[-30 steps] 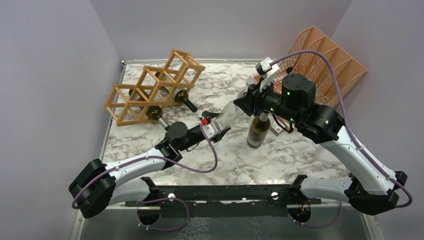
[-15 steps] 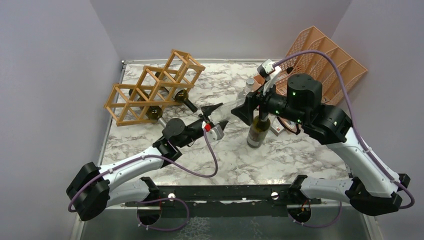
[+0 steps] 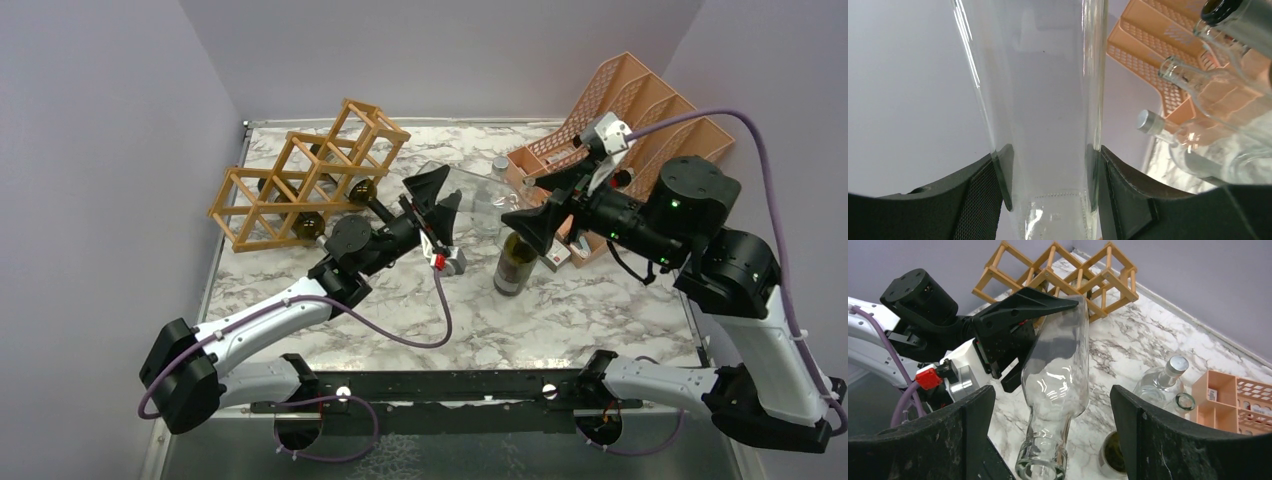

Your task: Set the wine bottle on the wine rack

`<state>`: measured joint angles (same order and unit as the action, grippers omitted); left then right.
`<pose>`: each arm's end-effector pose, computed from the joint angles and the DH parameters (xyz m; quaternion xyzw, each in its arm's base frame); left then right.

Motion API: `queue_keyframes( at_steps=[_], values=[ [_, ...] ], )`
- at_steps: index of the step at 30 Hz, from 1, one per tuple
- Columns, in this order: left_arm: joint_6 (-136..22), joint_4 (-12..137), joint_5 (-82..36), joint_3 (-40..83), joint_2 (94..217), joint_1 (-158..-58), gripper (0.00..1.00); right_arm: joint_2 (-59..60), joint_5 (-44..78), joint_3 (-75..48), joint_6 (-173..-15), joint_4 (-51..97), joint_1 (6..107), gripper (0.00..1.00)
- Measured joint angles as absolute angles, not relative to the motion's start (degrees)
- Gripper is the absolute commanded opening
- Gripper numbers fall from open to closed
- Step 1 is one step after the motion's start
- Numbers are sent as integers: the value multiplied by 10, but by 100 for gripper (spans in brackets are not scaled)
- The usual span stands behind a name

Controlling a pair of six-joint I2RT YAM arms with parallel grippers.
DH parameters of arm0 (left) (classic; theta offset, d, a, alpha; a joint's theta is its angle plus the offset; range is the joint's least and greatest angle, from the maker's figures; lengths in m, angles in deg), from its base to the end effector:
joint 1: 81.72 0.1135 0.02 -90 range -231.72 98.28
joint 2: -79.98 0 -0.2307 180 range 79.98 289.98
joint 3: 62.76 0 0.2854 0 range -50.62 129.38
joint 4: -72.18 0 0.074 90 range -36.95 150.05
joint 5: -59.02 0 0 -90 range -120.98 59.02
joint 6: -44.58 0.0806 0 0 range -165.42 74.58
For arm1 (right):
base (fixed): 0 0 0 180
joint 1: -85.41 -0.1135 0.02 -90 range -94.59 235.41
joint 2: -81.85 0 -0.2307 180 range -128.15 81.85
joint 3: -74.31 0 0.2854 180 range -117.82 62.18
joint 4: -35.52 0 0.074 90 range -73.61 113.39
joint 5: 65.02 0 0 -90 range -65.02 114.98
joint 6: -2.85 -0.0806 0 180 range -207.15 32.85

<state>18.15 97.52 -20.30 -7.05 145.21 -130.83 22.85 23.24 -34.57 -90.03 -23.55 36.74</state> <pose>0.2193 -0.2760 0.3175 0.5409 0.2710 0.0443 0.7950 0.1551 0.1801 0.5048 -0.3053 0.6976 0.2922 0.5786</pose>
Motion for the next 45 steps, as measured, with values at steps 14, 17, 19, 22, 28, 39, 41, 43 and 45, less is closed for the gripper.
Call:
queue_keyframes(
  at_steps=[14, 17, 19, 22, 28, 39, 41, 43, 45],
  values=[
    [407, 898, -197, -23, 1471, -1308, 0, 244, 254, -328, -886, -275, 367, 88],
    [438, 871, -190, -22, 1471, -1308, 0, 235, 256, -302, -886, -279, 367, 87],
    [452, 860, -187, -22, 1472, -1308, 0, 226, 256, -289, -887, -280, 367, 86],
    [473, 844, -184, -14, 1479, -1308, 0, 211, 256, -262, -889, -282, 367, 81],
    [495, 817, -178, -11, 1485, -1308, 0, 203, 263, -215, -888, -281, 368, 51],
    [496, 805, -175, -4, 1485, -1307, 0, 202, 264, -196, -903, -272, 368, 72],
    [496, 805, -175, -4, 1485, -1307, 0, 200, 264, -191, -906, -272, 368, 63],
    [497, 805, -175, -4, 1485, -1307, 0, 198, 266, -189, -908, -271, 368, 45],
    [496, 802, -175, -4, 1485, -1307, 0, 197, 269, -187, -908, -270, 368, 27]
  ],
)
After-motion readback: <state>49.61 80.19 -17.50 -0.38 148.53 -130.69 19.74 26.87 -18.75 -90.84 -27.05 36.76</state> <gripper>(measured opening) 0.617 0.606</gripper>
